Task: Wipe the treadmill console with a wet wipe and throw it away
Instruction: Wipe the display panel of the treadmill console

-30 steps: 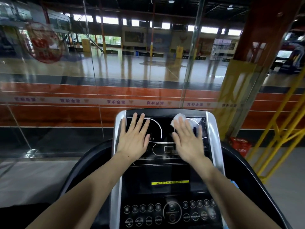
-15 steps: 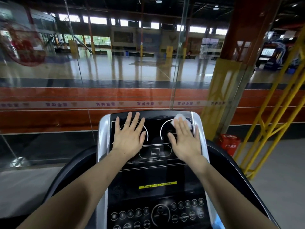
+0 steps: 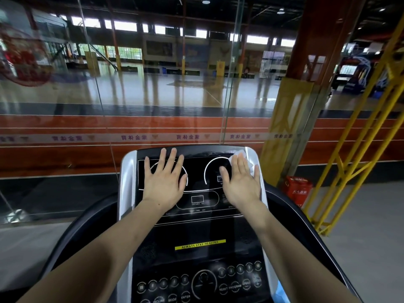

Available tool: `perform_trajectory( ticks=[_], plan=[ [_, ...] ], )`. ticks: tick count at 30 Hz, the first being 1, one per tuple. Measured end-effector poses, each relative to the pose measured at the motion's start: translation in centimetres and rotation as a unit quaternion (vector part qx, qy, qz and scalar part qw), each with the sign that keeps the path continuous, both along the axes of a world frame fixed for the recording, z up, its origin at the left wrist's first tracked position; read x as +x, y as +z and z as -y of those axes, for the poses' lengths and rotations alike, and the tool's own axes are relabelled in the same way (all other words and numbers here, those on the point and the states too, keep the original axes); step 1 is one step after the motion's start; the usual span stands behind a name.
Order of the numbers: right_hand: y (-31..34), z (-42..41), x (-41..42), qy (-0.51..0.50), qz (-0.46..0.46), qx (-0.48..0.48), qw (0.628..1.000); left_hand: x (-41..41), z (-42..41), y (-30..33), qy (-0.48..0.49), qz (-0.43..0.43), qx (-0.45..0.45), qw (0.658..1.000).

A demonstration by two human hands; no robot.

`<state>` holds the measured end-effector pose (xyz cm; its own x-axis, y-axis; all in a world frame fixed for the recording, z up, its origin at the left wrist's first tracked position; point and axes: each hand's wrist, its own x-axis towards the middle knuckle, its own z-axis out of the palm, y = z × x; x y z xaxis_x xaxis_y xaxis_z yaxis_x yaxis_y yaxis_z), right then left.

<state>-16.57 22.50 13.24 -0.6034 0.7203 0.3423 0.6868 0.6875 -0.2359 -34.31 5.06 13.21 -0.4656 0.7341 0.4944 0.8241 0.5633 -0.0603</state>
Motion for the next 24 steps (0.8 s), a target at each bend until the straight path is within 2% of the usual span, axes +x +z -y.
perform_trajectory(
  ticks=[9,15,21,24],
  plan=[
    [-4.5,3.0,2.6,-0.007,-0.024,-0.004,1.000,0.1,0.1,0.2,0.005,0.007,-0.015,1.000],
    [-2.9,2.9,0.5,-0.009,-0.028,-0.030,0.999,0.2,1.3,0.4,-0.012,-0.012,-0.018,1.000],
    [-2.6,7.8,-3.4,0.121,0.028,0.034,0.992,-0.9,4.2,-0.9,0.000,-0.033,-0.019,0.999],
    [-3.3,4.8,-1.1,0.104,0.041,0.076,0.991,-1.5,4.8,-1.0,0.003,-0.037,-0.023,0.999]
  ],
)
